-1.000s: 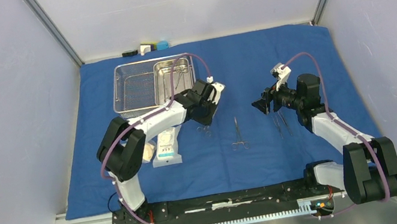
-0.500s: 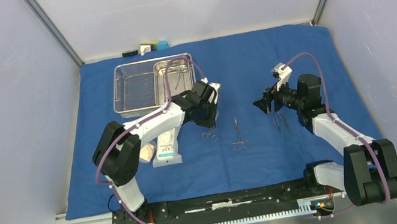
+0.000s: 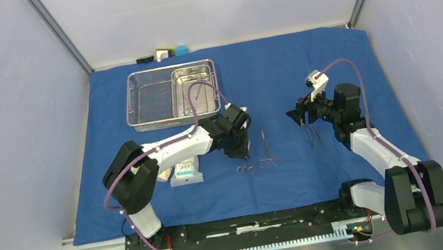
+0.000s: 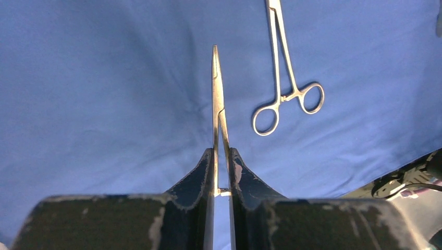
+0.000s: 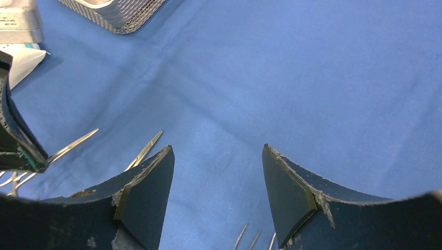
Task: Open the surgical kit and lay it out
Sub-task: Place the medical item in the surgical kit.
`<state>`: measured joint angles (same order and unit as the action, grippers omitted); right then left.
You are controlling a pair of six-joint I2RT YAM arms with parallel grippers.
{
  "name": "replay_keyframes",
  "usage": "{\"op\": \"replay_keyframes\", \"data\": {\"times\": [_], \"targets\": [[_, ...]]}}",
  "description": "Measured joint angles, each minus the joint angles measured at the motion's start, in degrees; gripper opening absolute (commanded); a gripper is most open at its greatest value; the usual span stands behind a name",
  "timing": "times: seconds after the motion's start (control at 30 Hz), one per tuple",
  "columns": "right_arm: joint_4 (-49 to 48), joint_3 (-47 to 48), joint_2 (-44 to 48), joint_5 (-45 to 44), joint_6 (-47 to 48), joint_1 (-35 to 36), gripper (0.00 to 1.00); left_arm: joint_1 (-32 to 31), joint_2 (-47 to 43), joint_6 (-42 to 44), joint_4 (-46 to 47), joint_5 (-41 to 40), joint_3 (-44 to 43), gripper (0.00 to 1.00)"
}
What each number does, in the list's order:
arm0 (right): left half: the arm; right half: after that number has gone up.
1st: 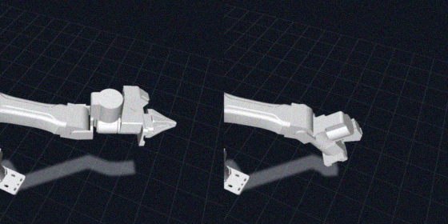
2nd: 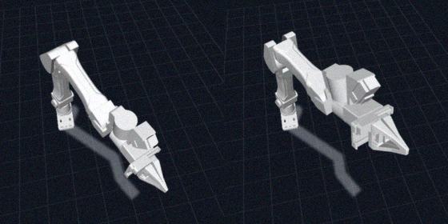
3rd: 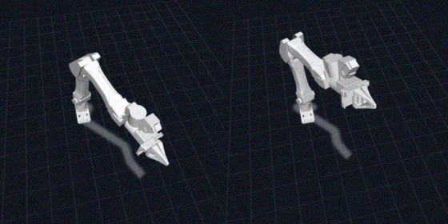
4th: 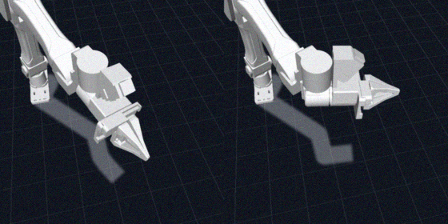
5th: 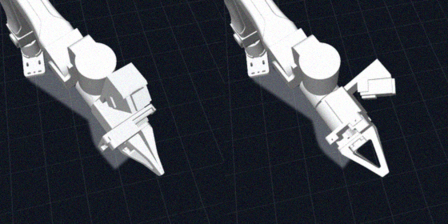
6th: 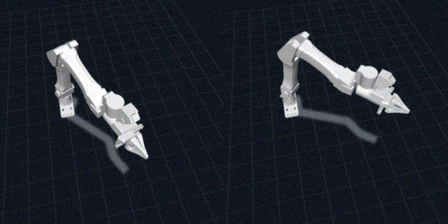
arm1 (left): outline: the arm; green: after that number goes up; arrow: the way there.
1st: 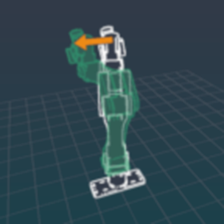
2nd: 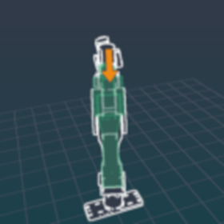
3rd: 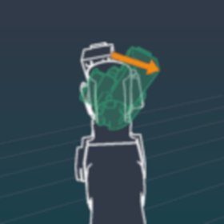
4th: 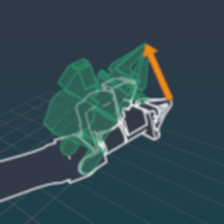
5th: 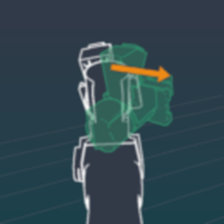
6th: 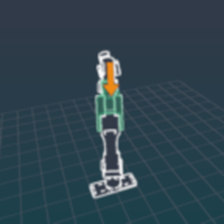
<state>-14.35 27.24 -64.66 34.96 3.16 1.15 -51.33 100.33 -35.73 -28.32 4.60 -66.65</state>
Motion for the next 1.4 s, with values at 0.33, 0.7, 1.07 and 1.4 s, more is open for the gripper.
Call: {"op": "replay_keyframes", "data": {"times": [0.33,0.7,1.07,1.4], "targets": [[0.33,-0.50,0.98,-1.18,1.22,-0.55,0.70,-0.81,0.52,-8.94,-0.35,-2.97,-0.26,0.05],[0.31,-0.94,1.01,-1.14,1.27,-0.55,0.70,-0.81,4.92,-12.22,-3.02,-6.29,-4.37,0.04],[0.31,-1.14,1.01,-0.92,1.25,-0.55,0.70,-0.81,6.03,-12.92,-4.63,-7.48,-5.57,0.05],[0.28,-1.25,1.01,-0.24,1.25,-1.38,0.70,-0.81,8.85,-13.14,-4.83,-7.54,-6.51,0.06]]}}
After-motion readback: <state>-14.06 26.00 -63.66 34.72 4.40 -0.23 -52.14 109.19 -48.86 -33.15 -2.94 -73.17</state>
